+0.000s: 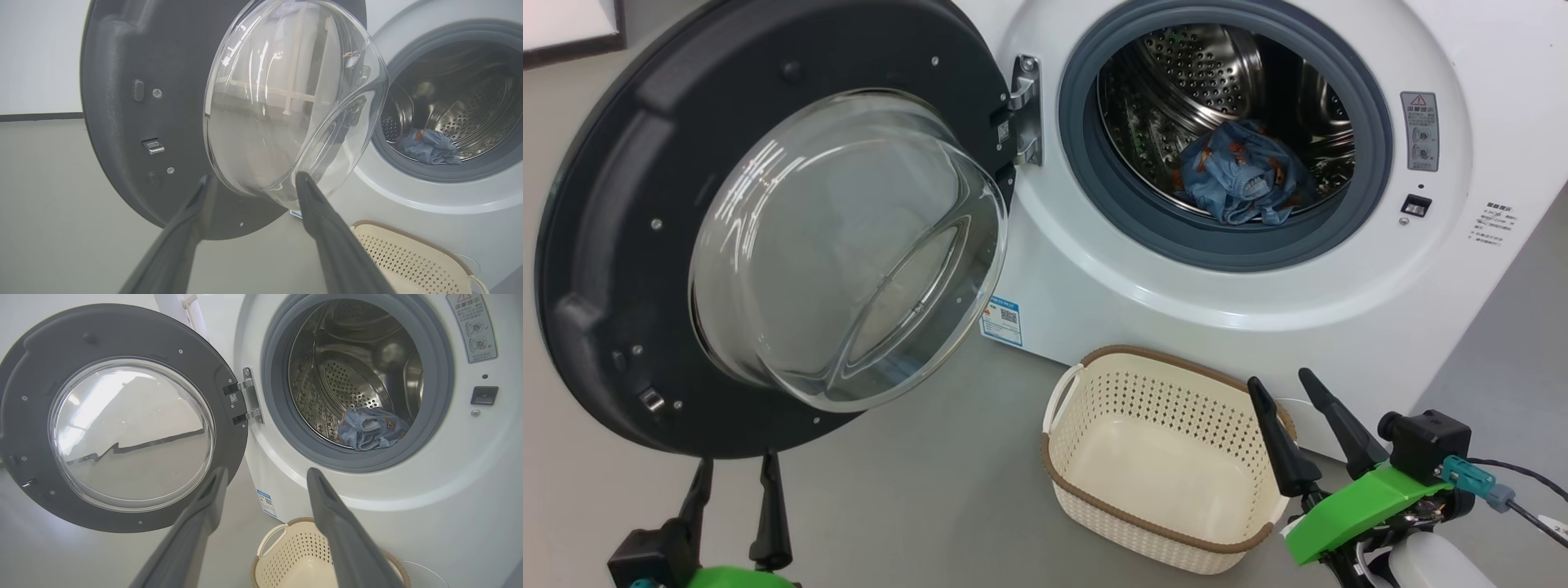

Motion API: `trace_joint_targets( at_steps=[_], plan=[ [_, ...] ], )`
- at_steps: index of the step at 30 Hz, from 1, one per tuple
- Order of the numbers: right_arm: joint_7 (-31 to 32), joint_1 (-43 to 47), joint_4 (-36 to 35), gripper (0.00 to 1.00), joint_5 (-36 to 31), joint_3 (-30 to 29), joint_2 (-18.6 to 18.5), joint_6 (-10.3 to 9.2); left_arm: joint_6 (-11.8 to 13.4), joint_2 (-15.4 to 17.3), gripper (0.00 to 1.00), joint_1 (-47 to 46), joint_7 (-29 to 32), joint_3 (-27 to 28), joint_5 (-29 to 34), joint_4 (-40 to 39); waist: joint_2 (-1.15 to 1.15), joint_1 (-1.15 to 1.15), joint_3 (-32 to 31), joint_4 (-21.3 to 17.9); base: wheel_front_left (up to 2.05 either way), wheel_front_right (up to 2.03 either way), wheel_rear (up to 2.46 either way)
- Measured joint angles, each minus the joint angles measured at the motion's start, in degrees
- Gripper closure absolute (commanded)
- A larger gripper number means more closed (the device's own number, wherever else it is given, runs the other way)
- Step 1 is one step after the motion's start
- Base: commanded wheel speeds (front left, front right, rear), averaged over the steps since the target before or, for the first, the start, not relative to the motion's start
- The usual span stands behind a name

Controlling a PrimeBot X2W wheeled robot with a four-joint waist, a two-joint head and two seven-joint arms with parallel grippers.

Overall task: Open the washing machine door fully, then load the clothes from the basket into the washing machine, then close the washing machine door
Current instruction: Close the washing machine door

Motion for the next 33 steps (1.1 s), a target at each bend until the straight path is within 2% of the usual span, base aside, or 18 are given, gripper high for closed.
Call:
trace_joint_targets(
  at_steps=[33],
  plan=[
    [0.0, -0.01, -0.33, 0.0, -0.1, -0.03, 0.07, 0.0, -0.1, -1.23, 0.0, 0.05, 0.0, 1.0, 0.54, -0.3, 0.0, 0.0, -0.63, -0.53, 0.0, 0.0, 0.0]
  ],
)
